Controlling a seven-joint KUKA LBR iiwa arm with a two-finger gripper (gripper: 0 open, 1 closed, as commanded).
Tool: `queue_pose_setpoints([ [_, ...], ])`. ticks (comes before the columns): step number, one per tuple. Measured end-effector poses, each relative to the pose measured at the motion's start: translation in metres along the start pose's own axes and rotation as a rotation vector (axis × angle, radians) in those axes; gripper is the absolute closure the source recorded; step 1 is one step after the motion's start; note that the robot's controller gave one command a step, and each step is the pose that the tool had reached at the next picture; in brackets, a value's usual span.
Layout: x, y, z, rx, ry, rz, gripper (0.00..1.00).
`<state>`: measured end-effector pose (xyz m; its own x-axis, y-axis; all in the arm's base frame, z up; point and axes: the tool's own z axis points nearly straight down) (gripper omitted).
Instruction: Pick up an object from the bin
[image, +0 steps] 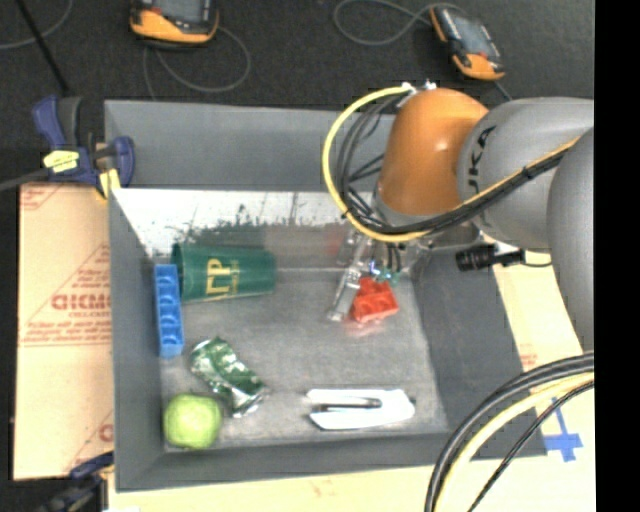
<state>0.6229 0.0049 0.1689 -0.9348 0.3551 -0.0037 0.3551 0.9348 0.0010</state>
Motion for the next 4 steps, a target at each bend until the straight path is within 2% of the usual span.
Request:
queue_pose_setpoints([
  [1, 0.005, -0.017, -0.021, 0.001, 0.003, -0.193, 0.00],
  [2, -0.001, -0.029, -0.001, -0.002, -0.005, -0.085, 0.00],
  [3, 0.008, -0.046, 0.008, 0.002, 0.007, -0.117, 0.00],
  [4, 0.014, -0.056, 0.004, 0.001, 0.001, -0.434, 0.00],
])
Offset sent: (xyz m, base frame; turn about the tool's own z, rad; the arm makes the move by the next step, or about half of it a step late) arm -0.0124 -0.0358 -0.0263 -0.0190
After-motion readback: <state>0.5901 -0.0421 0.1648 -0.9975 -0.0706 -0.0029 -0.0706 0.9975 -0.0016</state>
